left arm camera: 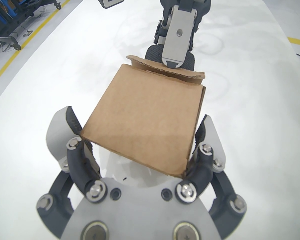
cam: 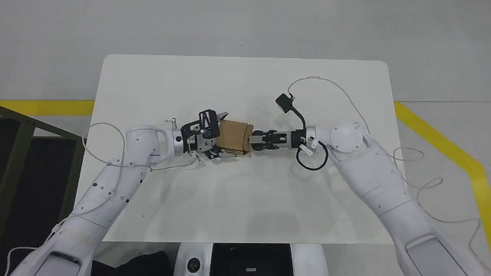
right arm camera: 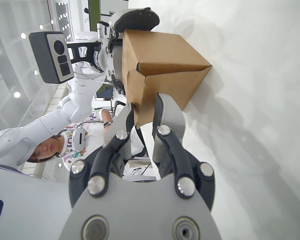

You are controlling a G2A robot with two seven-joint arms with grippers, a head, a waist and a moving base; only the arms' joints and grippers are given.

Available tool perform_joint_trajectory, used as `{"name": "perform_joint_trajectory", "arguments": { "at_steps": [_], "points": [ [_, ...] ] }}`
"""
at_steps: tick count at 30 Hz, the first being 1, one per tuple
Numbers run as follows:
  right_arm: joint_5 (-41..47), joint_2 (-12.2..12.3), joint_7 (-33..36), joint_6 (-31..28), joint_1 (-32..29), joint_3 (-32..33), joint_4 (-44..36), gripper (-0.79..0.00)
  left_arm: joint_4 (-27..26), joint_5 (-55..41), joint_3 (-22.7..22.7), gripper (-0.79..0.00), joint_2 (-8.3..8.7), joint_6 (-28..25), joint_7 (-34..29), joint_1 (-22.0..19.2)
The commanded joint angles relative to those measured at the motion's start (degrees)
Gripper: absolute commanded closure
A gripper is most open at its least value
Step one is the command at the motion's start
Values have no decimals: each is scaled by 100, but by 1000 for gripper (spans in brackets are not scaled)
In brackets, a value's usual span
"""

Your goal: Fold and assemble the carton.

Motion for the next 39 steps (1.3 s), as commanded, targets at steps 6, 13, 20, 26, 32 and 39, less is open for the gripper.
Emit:
{"name": "perform_joint_trajectory", "arguments": {
  "at_steps": [6, 13, 20, 26, 32, 39],
  "points": [
    [-375, 43, 98, 336, 86, 36, -254, -151, 2, -5, -1, -785, -1, 0, -12, 3],
    [-679, 74, 174, 640, 143, 48, -439, -135, -1, -23, -12, -785, -1, 5, -29, 8],
    [-932, 104, 289, 926, 188, 47, -640, -129, 1, -41, -18, -785, 0, -12, -19, 14],
    [-1105, 93, 358, 1150, 290, -33, -739, -129, 0, -42, -27, -785, 1, -6, -9, 17],
    [-1187, 74, 406, 1288, 390, -109, -761, -135, -6, -54, -34, -785, 3, -23, -14, 22],
    [-1262, 47, 446, 1366, 490, -197, -728, -129, -32, -49, -46, -785, 9, -39, 3, 43]
  ]
}}
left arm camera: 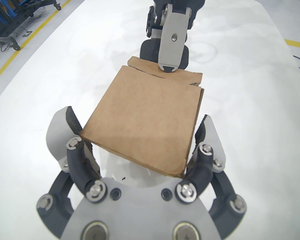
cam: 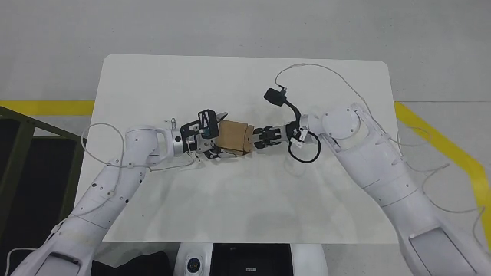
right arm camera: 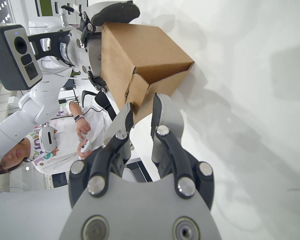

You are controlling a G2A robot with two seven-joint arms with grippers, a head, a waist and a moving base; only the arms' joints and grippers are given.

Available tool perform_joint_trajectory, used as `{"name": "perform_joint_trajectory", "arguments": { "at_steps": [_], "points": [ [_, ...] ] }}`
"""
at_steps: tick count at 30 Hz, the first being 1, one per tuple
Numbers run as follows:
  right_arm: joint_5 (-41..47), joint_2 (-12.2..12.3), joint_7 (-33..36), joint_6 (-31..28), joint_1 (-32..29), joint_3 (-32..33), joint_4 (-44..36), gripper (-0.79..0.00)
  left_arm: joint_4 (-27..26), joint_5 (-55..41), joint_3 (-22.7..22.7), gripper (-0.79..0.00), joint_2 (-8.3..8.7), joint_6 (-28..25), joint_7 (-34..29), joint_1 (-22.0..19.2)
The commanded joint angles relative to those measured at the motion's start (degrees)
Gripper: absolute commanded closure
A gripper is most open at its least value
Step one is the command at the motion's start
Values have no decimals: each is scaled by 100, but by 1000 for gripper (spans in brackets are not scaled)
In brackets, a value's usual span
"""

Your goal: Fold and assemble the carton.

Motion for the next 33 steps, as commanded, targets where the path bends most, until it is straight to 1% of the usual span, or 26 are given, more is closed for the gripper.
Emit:
{"name": "perform_joint_trajectory", "arguments": {
  "at_steps": [1, 12, 21, 26, 33],
  "points": [
    [-2, -9, 5, 1, 26, -22, 15, -129, -9, 0, -4, -785, 2, 1, -3, 7],
    [210, -77, -59, -197, 127, -109, 83, -129, -49, -15, -6, -785, 4, -9, -5, 36],
    [433, -136, -120, -404, 158, -176, 262, -172, -54, -8, 5, -785, 2, -9, -11, 39],
    [538, -123, -172, -498, 98, -85, 238, -212, -25, -3, 2, -785, 1, -16, -22, 22],
    [574, -36, -169, -554, -132, 152, -8, -225, -9, -5, 3, -785, 0, -8, -13, 17]
  ]
}}
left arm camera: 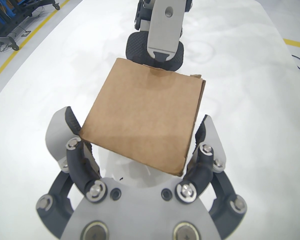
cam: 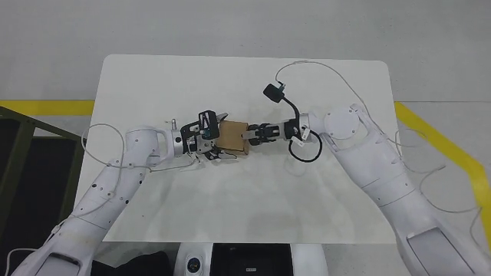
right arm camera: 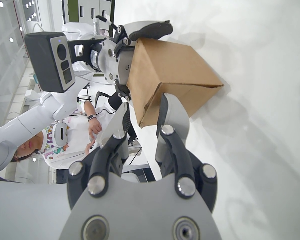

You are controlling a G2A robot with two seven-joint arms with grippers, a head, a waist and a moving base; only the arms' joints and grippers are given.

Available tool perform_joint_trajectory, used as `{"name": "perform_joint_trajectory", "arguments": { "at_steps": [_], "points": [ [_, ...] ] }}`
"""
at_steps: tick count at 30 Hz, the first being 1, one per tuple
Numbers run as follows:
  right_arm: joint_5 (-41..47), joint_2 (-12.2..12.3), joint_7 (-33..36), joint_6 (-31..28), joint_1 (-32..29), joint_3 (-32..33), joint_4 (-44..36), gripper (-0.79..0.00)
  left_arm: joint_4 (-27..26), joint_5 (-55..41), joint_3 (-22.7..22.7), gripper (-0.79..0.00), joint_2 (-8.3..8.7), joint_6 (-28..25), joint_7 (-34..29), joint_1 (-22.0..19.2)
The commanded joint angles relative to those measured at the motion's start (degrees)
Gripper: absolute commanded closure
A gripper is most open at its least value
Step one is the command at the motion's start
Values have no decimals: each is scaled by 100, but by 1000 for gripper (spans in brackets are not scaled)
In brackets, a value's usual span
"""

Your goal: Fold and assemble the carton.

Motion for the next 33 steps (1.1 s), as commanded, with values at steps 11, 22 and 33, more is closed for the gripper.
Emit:
{"name": "perform_joint_trajectory", "arguments": {
  "at_steps": [11, 22, 33],
  "points": [
    [-23, 237, -119, -198, -681, 653, -569, -329, 145, -198, -143, -785, 2, 115, -34, -82],
    [-207, 450, -558, -1477, -1320, 1402, -1077, -785, 138, -1301, -602, -785, 142, -620, -603, -139],
    [-1324, 644, -1071, -3090, -1536, 2108, -1209, -785, 13, -2488, -1365, -785, 324, 63, -1449, -268]
  ]
}}
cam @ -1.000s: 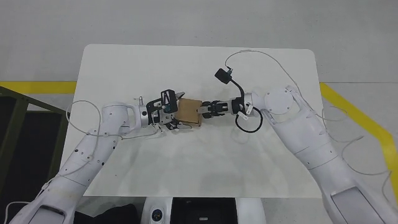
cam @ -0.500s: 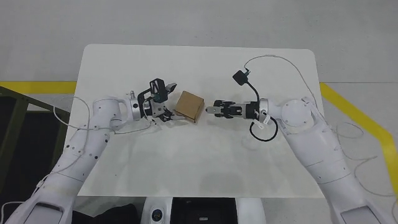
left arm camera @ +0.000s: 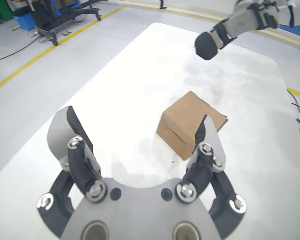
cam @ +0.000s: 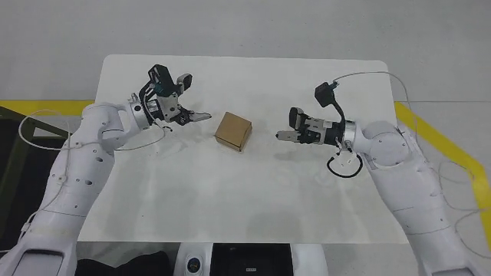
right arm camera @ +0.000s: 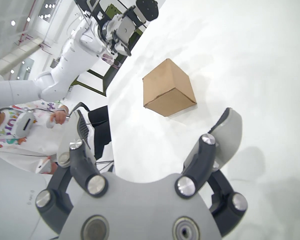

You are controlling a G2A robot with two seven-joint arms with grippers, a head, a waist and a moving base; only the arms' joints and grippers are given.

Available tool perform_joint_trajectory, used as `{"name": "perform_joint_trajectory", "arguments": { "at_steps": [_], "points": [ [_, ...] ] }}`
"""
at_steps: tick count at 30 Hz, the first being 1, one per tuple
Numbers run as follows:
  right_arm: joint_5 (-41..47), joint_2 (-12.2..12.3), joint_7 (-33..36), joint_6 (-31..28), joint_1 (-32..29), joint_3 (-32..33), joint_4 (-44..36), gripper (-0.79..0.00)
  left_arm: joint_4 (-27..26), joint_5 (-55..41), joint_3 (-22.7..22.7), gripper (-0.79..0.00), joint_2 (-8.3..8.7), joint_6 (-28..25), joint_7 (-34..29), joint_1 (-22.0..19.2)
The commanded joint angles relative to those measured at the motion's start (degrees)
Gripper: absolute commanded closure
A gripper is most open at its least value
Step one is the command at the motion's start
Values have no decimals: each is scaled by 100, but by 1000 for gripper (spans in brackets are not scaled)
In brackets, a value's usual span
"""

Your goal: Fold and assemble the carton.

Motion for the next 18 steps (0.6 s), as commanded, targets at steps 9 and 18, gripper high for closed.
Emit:
{"name": "perform_joint_trajectory", "arguments": {
  "at_steps": [9, 18],
  "points": [
    [-2033, 206, -1167, -437, -386, 1111, -736, -785, 97, -676, -486, -785, 60, 612, -538, -26],
    [-3789, 250, -2623, 114, -787, 1630, -1337, -785, 209, -976, -855, -785, 94, 1124, -684, -231]
  ]
}}
